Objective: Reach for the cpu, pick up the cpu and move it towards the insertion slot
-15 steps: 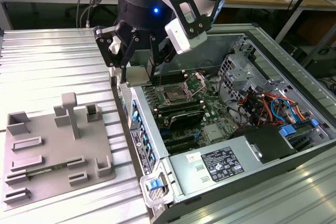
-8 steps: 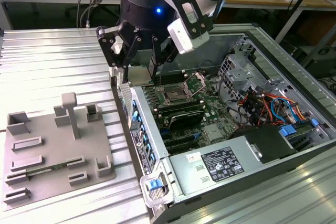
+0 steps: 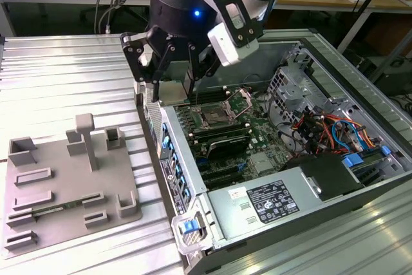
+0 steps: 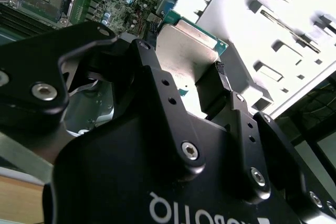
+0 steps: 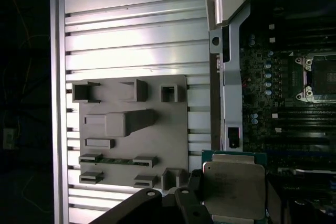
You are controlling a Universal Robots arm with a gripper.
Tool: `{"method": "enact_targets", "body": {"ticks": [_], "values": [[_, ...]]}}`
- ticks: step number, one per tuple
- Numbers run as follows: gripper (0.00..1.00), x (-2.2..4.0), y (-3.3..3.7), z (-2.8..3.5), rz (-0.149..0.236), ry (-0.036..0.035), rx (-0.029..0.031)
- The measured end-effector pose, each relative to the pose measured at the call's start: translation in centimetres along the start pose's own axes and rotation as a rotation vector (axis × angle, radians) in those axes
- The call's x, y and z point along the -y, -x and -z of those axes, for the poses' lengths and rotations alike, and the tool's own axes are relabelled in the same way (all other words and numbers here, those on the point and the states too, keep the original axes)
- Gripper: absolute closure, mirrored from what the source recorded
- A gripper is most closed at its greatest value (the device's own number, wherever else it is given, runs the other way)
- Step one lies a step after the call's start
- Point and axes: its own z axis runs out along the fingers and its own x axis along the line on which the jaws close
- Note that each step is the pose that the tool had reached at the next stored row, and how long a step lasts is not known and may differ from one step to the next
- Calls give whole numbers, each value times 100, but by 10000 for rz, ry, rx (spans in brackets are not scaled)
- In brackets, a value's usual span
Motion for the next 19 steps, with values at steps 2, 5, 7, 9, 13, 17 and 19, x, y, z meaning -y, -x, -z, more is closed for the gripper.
{"method": "enact_targets", "body": {"ticks": [2, 5, 7, 9, 13, 17, 19], "values": [[45, 0, 19, -1, 1, 0, 0], [45, -1, 71, -6, 0, 1, 0], [45, -1, 102, -9, 0, 1, 1], [45, -1, 123, -12, 0, 1, 1], [45, -2, 162, -16, 0, 1, 0], [45, -2, 198, -20, 0, 1, 0], [45, -3, 213, -22, 0, 1, 0]]}}
